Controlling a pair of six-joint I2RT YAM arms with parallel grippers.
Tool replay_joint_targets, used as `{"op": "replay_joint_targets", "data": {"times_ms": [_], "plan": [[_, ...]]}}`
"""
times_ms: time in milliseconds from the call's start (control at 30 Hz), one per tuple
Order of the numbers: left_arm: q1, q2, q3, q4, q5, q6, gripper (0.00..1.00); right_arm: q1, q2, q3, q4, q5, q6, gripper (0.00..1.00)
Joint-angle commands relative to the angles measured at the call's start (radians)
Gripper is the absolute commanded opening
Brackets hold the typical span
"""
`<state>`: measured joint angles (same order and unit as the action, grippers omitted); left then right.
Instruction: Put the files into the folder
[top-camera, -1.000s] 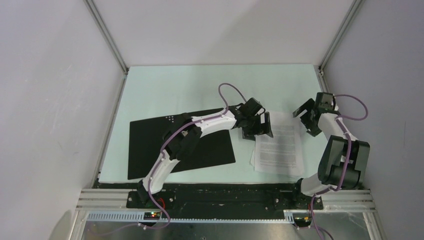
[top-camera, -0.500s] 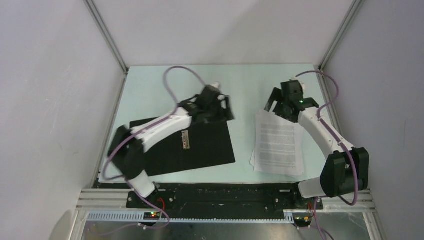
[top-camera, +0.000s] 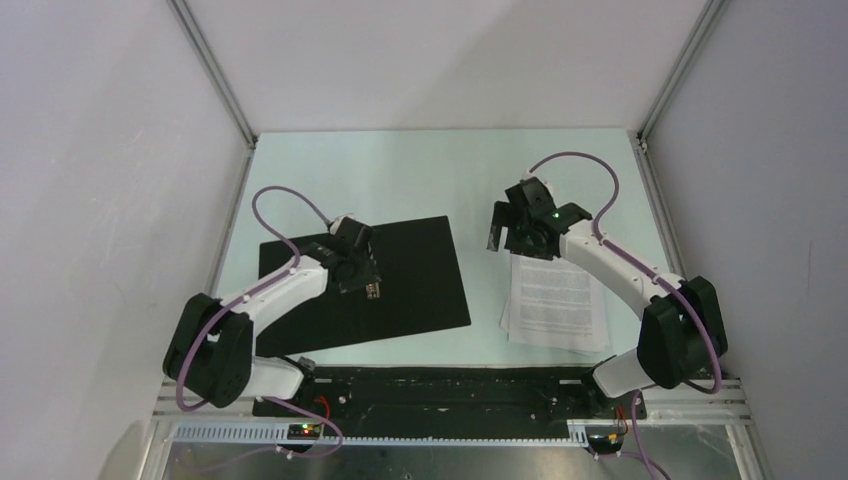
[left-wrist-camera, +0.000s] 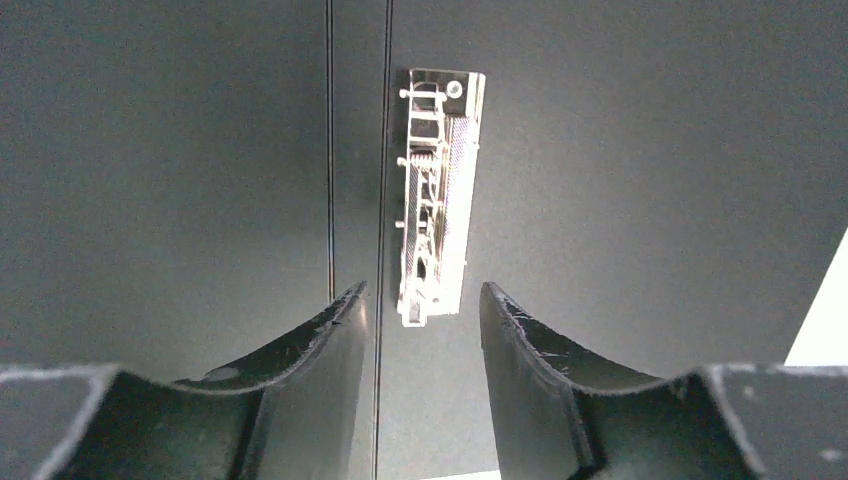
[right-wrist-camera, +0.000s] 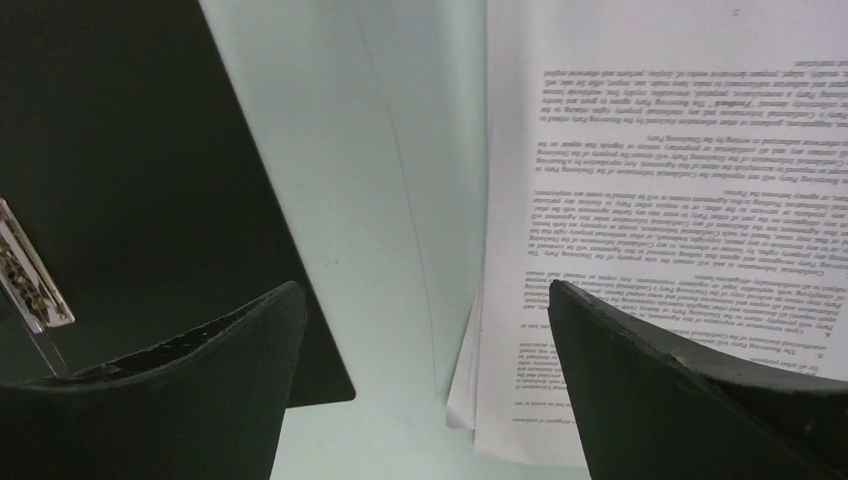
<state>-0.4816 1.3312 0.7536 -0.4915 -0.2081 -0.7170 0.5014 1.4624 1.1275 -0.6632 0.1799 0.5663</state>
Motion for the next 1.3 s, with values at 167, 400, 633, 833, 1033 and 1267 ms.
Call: {"op": "replay_joint_targets", "data": {"times_ms": [167,400,633,833,1033,1267], "plan": [[0.052,0.128,0.01,0.129,0.048,0.003,0.39,0.064,-0.004,-0.023,-0.001,0.034,0.026,0.95],[0.039,0.152,-0.018,0.17,0.086,-0.067,0.2,0.067,-0.033,-0.047,-0.009,0.041,0.016,0.95],[-0.092,0.188,0.045,0.194,0.07,-0.251,0.12,0.065,-0.055,-0.065,0.001,0.037,0.0,0.95],[-0.148,0.182,0.082,0.199,0.065,-0.366,0.2,0.074,-0.05,-0.07,0.019,0.013,-0.024,0.95],[-0.131,0.074,0.082,0.192,0.073,-0.272,0.52,0.118,-0.047,-0.065,0.048,-0.028,-0.043,0.94],[0.016,-0.076,-0.097,0.214,0.15,-0.212,0.55,0.276,0.072,0.043,0.053,-0.048,-0.033,0.86]]}}
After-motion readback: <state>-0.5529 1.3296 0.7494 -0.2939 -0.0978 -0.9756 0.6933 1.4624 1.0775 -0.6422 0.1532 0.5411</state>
